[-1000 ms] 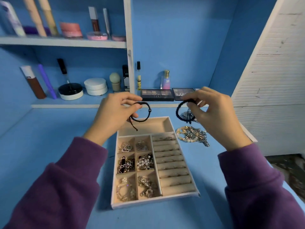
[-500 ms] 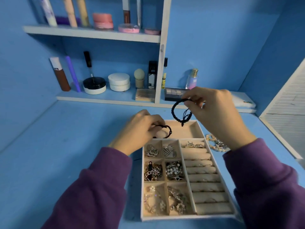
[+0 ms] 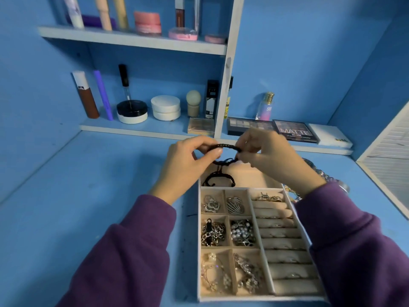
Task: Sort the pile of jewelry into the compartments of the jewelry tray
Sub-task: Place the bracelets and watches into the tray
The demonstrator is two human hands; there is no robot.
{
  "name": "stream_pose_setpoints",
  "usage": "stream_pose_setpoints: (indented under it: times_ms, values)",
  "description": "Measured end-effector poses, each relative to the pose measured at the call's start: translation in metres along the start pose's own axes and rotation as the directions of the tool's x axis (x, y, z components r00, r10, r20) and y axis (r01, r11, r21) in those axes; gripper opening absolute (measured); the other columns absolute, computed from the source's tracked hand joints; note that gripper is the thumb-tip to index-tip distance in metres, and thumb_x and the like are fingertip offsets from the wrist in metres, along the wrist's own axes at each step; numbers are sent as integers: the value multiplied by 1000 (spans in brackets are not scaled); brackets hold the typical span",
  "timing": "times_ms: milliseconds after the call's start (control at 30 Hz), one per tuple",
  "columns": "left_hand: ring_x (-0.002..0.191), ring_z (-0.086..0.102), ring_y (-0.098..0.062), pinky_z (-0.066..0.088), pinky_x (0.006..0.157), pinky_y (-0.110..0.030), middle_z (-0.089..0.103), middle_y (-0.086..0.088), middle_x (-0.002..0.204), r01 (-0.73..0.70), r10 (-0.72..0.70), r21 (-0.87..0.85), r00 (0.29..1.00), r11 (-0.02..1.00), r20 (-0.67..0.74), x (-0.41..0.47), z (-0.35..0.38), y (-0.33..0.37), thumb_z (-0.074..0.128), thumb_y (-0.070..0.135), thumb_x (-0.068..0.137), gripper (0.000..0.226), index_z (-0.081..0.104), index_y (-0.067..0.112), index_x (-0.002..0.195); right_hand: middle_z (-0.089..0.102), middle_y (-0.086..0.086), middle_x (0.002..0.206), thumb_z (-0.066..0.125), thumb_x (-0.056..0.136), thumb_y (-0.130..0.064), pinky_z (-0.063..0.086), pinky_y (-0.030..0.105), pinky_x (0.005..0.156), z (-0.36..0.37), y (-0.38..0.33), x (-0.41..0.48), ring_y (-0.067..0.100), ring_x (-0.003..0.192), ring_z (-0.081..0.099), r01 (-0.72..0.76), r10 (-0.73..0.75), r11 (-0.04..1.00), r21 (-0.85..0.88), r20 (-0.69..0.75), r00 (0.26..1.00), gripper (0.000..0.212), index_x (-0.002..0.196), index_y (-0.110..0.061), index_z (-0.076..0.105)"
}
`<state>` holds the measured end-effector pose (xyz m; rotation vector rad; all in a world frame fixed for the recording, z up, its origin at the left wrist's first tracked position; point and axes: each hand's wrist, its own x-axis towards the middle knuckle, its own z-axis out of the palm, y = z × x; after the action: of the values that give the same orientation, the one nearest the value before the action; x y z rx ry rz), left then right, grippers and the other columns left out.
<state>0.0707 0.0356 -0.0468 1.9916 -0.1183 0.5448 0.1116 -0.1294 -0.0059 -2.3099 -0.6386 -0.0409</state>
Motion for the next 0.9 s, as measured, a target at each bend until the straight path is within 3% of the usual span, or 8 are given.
stream_pose_setpoints:
  times_ms: [167,300,367,467,567,667,767,900]
  values:
    - [76,61,3,46,70,-11,68,16,81,-55,55,-16,998,998,21,-2,2,6,71,19,78,12,73,25,88,69,-3,70,67,80,-16,47,20,61,7,3,-8,5,61,59,16,-21,993,118,35,999,2,82,-16,66]
    - [72,61,-2,53,74,-21,66,7,78,13,-12,-45,999,999,36,0,0,0,70,9,78,24,68,31,89,70,14,70,65,82,-5,54,28,60,4,7,-7,16,58,61,-59,70,939,338,-23,997,2,84,-6,66]
    - [70,62,-4,53,75,-20,66,4,78,47,-46,-66,999,997,16,0,0,-2,72,8,76,24,67,28,89,70,13,68,66,82,-5,56,30,63,6,12,-7,18,56,62,-92,103,932,351,-14,995,6,86,-10,65]
    - [70,65,-5,54,75,-20,68,2,80,73,-74,-40,997,997,-30,0,2,-2,73,11,75,19,67,27,83,70,8,63,67,82,-10,51,19,56,10,16,-9,9,49,57,-114,116,961,252,7,993,8,88,-13,64]
    - [71,62,-1,51,71,-17,67,7,74,49,-55,211,998,976,24,-2,1,-4,69,15,80,6,71,18,84,68,0,64,67,82,-20,38,13,46,16,18,-10,2,44,49,-105,102,992,64,38,994,6,87,-19,64]
    - [96,48,-9,32,78,-13,64,7,92,-98,71,476,995,874,74,-4,1,-6,54,8,85,20,69,20,89,62,-5,70,60,84,-21,37,16,52,18,21,-11,8,59,53,-65,64,983,-174,-10,998,9,91,-23,66]
    - [98,36,-8,23,82,-10,62,5,98,-137,133,493,990,859,44,-3,-1,-7,45,-5,77,35,68,19,84,62,1,72,49,80,-8,39,27,59,16,21,-14,16,63,51,-66,72,952,-298,11,997,24,82,-19,70]
    - [97,31,-3,23,84,-10,60,4,99,-141,151,498,988,855,20,-3,0,-9,43,-8,74,37,69,17,82,53,-5,75,46,79,-4,35,29,72,20,19,-16,20,92,45,14,32,911,-412,105,994,31,80,-21,73]
